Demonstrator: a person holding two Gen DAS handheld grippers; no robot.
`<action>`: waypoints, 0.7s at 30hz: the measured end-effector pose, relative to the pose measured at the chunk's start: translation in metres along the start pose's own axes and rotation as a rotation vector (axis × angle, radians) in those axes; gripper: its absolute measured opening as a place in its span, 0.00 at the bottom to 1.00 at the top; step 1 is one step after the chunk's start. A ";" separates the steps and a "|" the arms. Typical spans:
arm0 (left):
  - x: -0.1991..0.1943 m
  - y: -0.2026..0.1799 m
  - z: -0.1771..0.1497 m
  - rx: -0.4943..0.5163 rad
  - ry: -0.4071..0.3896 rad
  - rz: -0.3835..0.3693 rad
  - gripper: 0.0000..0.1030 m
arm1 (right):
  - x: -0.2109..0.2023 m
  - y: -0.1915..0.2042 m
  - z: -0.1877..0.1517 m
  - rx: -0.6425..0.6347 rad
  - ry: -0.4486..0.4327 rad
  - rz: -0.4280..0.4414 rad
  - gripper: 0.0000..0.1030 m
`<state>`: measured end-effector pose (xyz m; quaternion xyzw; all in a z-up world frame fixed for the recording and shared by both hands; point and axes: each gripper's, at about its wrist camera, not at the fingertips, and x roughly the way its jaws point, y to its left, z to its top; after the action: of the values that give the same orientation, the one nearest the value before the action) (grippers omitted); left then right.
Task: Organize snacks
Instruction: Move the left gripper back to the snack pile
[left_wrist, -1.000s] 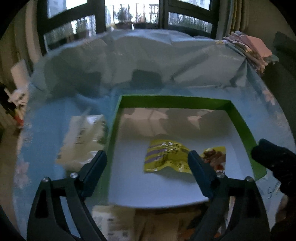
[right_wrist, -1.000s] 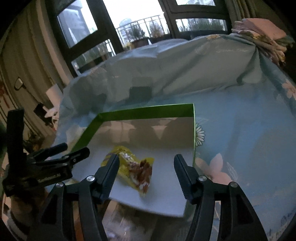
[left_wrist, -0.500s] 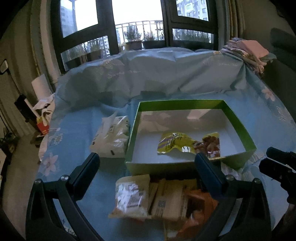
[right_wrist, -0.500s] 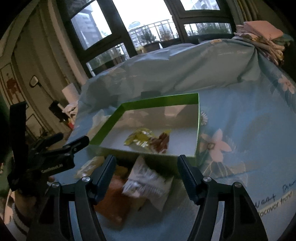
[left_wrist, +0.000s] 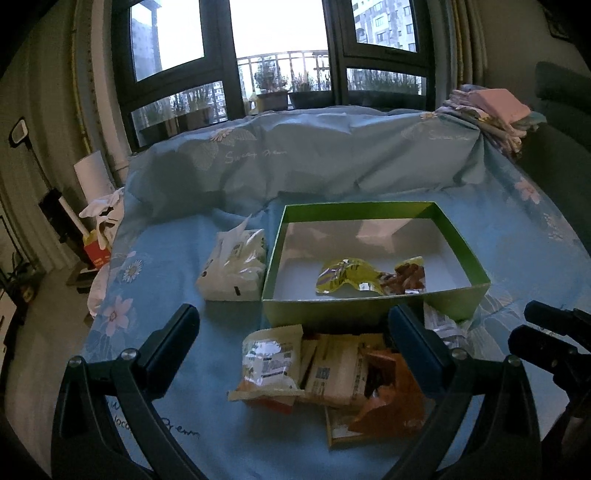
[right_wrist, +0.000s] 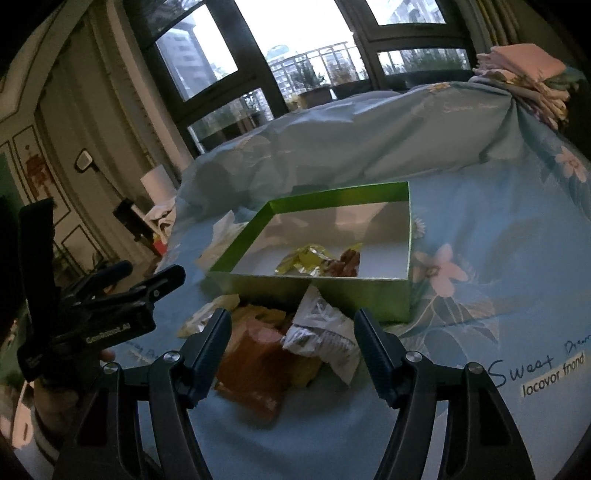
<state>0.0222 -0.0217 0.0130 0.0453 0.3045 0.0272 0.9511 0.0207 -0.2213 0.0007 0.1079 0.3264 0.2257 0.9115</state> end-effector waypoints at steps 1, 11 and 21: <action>-0.001 0.000 -0.001 -0.001 0.001 -0.002 1.00 | 0.000 0.000 -0.001 0.001 0.001 0.002 0.67; 0.000 0.011 -0.018 -0.059 0.067 -0.054 1.00 | 0.006 0.003 -0.018 0.005 0.064 0.022 0.67; 0.014 0.025 -0.057 -0.136 0.186 -0.193 1.00 | 0.032 0.008 -0.049 -0.008 0.164 0.069 0.67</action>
<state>-0.0002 0.0085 -0.0386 -0.0513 0.3917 -0.0397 0.9178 0.0079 -0.1965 -0.0511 0.0966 0.3952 0.2664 0.8738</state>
